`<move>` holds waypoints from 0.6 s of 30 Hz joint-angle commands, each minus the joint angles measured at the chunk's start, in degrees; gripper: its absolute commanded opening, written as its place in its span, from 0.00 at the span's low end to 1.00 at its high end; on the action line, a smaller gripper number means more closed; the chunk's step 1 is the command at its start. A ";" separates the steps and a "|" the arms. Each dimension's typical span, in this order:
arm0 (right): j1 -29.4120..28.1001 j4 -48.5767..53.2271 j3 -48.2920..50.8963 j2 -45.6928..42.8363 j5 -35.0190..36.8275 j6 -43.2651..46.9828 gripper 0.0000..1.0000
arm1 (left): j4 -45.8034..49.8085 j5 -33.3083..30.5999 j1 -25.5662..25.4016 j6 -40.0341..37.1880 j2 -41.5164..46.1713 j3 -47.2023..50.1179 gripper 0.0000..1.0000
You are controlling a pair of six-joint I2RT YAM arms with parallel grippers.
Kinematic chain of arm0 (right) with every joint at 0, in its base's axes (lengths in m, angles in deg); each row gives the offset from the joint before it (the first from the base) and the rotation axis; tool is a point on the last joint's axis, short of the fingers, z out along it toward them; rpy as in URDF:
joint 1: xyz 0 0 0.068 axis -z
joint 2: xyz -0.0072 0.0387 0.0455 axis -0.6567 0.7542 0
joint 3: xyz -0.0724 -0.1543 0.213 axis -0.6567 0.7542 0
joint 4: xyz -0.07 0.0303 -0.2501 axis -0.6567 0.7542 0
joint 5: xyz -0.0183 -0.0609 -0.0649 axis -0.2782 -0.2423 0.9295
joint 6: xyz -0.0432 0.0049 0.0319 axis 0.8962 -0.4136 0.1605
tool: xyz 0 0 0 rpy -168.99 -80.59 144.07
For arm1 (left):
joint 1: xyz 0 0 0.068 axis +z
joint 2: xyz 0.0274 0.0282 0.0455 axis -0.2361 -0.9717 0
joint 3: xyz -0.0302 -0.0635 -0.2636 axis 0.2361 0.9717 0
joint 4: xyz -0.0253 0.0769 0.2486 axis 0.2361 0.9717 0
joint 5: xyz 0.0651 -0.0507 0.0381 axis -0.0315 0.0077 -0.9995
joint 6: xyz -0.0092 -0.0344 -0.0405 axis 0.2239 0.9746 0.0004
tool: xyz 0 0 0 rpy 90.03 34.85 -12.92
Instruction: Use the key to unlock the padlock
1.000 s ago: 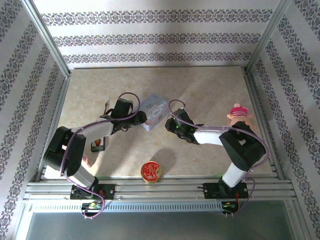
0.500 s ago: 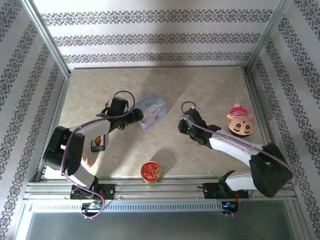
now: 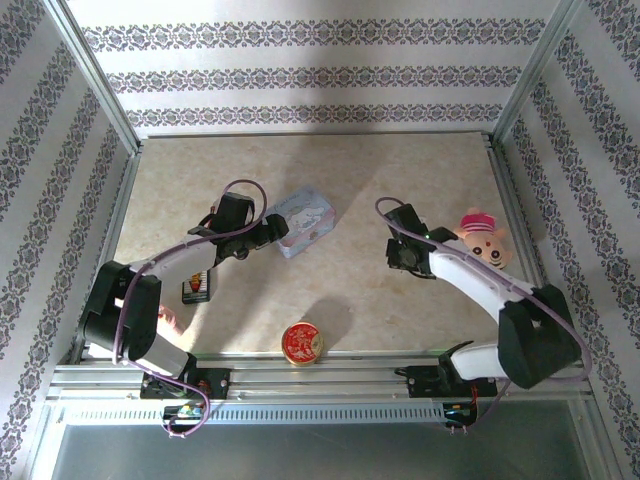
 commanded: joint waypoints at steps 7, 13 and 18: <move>-0.28 1.38 -8.54 14.13 -3.60 5.67 0.08 | -1.28 3.31 0.91 2.17 -0.54 -0.14 0.88; -2.20 1.47 -11.21 17.64 -4.10 5.89 0.08 | -5.01 5.63 0.99 2.95 -6.60 -3.80 0.84; -2.84 1.21 -10.72 16.89 -4.42 5.24 0.08 | -7.71 7.75 1.54 3.49 -12.21 -8.26 0.83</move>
